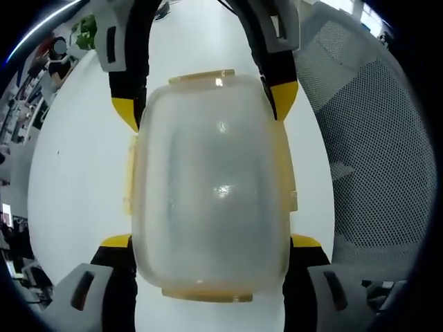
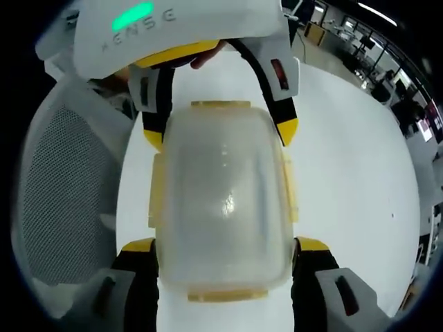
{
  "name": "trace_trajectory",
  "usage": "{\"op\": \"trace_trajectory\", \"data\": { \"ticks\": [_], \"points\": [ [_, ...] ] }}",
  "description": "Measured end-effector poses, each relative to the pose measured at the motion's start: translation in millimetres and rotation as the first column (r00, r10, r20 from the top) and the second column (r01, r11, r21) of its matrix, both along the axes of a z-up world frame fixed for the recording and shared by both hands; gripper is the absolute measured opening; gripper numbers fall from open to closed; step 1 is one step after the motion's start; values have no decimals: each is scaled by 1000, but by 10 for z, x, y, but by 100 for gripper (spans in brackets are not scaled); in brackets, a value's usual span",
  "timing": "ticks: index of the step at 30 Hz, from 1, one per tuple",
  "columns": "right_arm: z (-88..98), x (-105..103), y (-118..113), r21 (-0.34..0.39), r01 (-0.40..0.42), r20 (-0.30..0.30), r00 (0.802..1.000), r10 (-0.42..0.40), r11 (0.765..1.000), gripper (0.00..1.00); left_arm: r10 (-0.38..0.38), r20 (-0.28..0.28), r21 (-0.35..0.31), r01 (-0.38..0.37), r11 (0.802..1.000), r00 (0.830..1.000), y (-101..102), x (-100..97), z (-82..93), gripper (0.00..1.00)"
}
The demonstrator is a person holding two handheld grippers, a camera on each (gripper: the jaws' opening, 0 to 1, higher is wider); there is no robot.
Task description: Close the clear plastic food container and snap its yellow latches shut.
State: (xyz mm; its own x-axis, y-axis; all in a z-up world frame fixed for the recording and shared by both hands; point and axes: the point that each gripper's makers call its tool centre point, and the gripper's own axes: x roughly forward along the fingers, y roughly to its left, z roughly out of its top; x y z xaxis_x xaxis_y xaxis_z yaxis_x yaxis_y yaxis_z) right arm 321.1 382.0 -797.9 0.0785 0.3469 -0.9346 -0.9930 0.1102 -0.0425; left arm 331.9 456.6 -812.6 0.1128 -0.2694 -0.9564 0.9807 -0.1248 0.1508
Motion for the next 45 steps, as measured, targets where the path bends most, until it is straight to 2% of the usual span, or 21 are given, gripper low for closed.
{"op": "trace_trajectory", "data": {
  "ticks": [11, 22, 31, 36, 45],
  "points": [
    [6, 30, 241, 5, -3, 0, 1000, 3, 1000, 80, 5, -4, 5, -5, 1000, 1000, 246, 26, 11, 88],
    [-9, 64, 376, -16, -10, -5, 1000, 10, 1000, 80, 24, 0, 20, -24, 1000, 1000, 368, 64, -13, 89],
    [-3, 68, 389, 21, -4, 1, 1000, 4, 1000, 80, 24, -6, 18, -24, 1000, 1000, 375, 58, -15, 90],
    [-11, 70, 387, -3, -4, -3, 1000, 3, 1000, 80, 24, -9, 18, -24, 1000, 1000, 375, 59, -14, 90],
    [1, 74, 385, -4, -2, -6, 1000, 2, 1000, 80, 24, -12, 23, -24, 999, 1000, 374, 67, -11, 90]
  ]
}}
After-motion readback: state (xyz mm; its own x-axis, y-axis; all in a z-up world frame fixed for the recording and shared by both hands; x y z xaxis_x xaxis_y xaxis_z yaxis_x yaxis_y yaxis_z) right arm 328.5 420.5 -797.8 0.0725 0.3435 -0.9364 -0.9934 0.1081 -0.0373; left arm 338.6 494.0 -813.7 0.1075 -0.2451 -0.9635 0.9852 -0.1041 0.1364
